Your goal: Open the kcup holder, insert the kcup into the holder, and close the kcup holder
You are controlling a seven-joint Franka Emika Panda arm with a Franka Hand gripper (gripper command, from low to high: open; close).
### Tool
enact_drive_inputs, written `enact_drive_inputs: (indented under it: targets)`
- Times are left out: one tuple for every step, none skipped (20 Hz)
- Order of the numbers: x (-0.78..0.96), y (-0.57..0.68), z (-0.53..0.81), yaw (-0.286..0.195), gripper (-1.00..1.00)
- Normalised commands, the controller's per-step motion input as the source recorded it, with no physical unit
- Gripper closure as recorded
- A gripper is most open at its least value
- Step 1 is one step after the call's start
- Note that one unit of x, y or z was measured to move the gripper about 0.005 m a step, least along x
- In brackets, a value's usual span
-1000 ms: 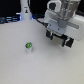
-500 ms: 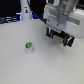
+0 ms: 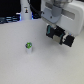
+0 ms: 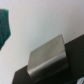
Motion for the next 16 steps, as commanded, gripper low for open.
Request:
enact_drive_inputs:
  targets:
    - [-0.06, -0.39, 0.14, -0.3, -1.0]
    - [-0.06, -0.43, 0.08, -0.29, -1.0]
    - [-0.08, -0.44, 0.07, -0.291, -1.0]
    - [-0.09, -0.45, 0.05, -0.288, -1.0]
    - [-0.1, -0.47, 0.04, -0.283, -1.0]
    - [-0.12, -0.48, 0.03, -0.281, -1.0]
    - [-0.14, -0.47, 0.02, -0.278, -1.0]
    - [-0.16, -0.46, 0.02, -0.279, -1.0]
    - [-0.17, -0.44, 0.01, -0.285, -1.0]
    - [-0.17, -0.42, 0.01, -0.289, -1.0]
    - [-0.18, -0.4, 0.01, -0.294, -1.0]
    - [-0.22, -0.41, -0.05, -0.291, -1.0]
    - [-0.23, -0.41, -0.06, -0.294, -1.0]
    - [-0.22, -0.42, -0.06, -0.295, -1.0]
    - [-0.21, -0.42, -0.06, -0.296, -1.0]
    - [-0.21, -0.42, -0.06, -0.297, -1.0]
